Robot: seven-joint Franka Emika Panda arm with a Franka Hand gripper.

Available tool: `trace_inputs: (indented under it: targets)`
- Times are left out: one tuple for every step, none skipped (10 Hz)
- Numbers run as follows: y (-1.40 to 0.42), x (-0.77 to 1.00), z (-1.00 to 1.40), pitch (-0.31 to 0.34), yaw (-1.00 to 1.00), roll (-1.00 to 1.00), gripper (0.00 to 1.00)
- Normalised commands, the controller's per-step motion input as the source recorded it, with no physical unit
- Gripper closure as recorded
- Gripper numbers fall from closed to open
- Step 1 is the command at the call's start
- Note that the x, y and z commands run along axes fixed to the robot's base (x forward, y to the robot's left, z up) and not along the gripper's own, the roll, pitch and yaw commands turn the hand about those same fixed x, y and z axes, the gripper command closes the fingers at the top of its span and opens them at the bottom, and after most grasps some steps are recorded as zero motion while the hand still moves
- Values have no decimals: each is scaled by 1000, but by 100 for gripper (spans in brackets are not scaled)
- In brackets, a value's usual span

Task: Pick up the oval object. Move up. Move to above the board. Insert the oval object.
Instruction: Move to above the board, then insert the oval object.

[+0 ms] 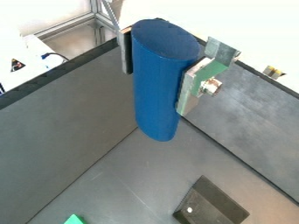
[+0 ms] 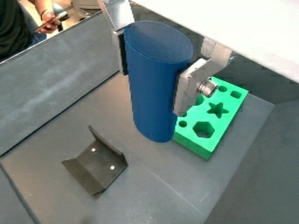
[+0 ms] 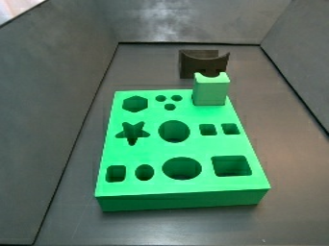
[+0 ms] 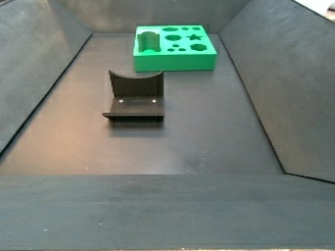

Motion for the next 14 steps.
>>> trace_inputs:
  targets:
    - [-1000, 283, -214, 575, 67, -15, 100]
    - [-1000, 303, -208, 537, 66, 5, 100]
    - [-1000, 327, -200, 380, 14, -52, 100]
    - [-1000, 321, -203, 291, 20, -29, 100]
    - [-1000, 317, -185, 168, 20, 8, 100]
    - [-1000, 328, -182, 133, 20, -11, 100]
    - [-1000, 363, -181, 106, 10, 2, 100]
    - [-1000, 387, -175, 95, 14, 2, 100]
    - [-617, 270, -103, 74, 11, 14, 100]
    - [-369, 174, -47, 58, 12, 23, 100]
    - [-222, 102, -14, 47, 11, 32, 100]
    - [0, -43, 0, 0, -14, 0, 100]
    - [-266, -103, -306, -139, 0, 57, 100]
    - [-629, -237, -586, -229, 189, 269, 100]
